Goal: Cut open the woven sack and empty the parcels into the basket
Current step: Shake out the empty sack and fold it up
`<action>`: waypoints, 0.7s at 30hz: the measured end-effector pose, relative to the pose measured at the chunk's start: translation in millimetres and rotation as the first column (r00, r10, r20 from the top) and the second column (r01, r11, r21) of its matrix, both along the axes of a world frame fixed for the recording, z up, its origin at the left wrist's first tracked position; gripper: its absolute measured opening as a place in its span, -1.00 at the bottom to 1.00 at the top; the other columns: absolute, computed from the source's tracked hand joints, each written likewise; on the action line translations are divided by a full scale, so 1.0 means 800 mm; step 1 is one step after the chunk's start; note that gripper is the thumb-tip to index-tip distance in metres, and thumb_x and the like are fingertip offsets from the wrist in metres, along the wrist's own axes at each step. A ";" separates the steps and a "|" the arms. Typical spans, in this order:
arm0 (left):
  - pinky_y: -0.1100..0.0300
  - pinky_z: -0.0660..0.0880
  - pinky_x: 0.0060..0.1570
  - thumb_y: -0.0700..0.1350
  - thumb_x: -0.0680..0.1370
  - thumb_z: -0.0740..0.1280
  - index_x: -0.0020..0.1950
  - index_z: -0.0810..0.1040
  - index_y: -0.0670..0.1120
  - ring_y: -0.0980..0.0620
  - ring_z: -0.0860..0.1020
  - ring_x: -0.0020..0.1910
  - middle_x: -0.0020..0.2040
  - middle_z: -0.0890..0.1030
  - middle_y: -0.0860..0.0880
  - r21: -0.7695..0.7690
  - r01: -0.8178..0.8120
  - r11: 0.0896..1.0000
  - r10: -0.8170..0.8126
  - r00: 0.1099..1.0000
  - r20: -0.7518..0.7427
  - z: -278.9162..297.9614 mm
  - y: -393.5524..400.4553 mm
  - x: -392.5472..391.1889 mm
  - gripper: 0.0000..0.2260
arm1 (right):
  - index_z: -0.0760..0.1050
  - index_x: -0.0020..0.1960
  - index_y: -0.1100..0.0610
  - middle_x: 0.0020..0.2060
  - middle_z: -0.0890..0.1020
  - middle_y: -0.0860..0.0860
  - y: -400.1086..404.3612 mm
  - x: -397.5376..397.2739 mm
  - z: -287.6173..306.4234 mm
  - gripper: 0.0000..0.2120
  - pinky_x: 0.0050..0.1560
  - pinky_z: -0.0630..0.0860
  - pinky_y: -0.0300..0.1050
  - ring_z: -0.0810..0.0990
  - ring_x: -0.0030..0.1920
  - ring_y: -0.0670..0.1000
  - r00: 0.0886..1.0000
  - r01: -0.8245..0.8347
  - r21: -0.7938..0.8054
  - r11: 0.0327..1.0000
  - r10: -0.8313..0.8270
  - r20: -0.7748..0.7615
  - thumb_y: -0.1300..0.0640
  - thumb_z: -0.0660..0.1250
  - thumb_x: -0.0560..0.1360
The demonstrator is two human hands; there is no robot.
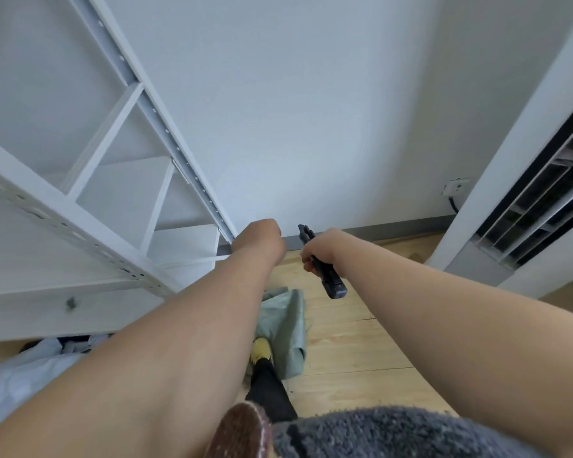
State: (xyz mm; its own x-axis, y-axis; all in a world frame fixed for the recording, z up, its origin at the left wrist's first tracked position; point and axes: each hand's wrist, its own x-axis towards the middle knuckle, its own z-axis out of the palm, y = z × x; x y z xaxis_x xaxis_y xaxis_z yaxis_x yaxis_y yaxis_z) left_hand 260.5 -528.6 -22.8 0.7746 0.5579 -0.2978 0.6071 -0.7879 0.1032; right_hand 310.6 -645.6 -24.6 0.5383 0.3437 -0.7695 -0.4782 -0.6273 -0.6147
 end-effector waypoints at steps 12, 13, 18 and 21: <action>0.10 0.51 0.09 -0.13 0.55 0.19 0.05 0.55 0.09 -0.06 0.53 0.15 0.20 0.58 -0.01 -0.151 -0.057 0.987 0.063 0.997 0.037 -0.010 0.051 -0.100 -0.80 | 0.40 -0.18 0.28 -0.38 0.53 0.17 0.052 -0.062 0.007 -0.88 -0.20 0.45 -0.08 0.50 -0.28 0.11 0.995 -0.096 0.000 0.995 0.096 0.041 0.34 0.22 0.54; 0.09 0.50 0.09 -0.11 0.56 0.19 0.07 0.55 0.09 -0.06 0.53 0.15 0.20 0.58 -0.01 -0.167 -0.064 0.984 0.074 0.996 0.056 -0.008 0.054 -0.105 -0.81 | 0.41 -0.21 0.28 -0.36 0.53 0.17 0.057 -0.066 0.010 -0.87 -0.19 0.45 -0.07 0.50 -0.27 0.12 0.994 -0.094 0.019 0.995 0.093 0.057 0.34 0.24 0.53; 0.06 0.53 0.09 0.02 0.56 0.24 0.16 0.56 0.02 -0.03 0.58 0.12 0.19 0.59 -0.02 -0.466 -0.174 0.868 0.263 0.956 0.133 -0.005 0.055 -0.154 -0.76 | 0.43 -0.19 0.28 -0.35 0.50 0.14 0.080 -0.101 0.011 -0.86 -0.28 0.49 -0.11 0.49 -0.39 0.05 0.998 0.049 0.172 0.984 -0.041 -0.051 0.31 0.27 0.55; 0.14 0.60 -0.14 0.12 0.58 0.26 0.28 0.49 -0.02 0.06 0.63 -0.01 0.20 0.58 0.00 -0.835 -0.269 0.480 0.465 0.885 -0.017 0.007 0.058 -0.189 -0.66 | 0.49 -0.09 0.27 -0.28 0.55 0.14 0.098 -0.121 0.004 -0.93 0.00 0.58 0.01 0.56 -0.32 0.08 0.991 0.116 0.198 0.973 -0.099 -0.095 0.27 0.31 0.54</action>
State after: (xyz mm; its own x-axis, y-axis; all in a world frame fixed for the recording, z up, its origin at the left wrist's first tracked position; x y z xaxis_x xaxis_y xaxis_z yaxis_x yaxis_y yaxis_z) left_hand 109.7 -482.2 -17.2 0.6486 0.4072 -0.6431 0.7101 -0.0193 0.7039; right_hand 213.4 -566.9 -21.8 0.5166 0.4406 -0.7342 -0.5916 -0.4362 -0.6780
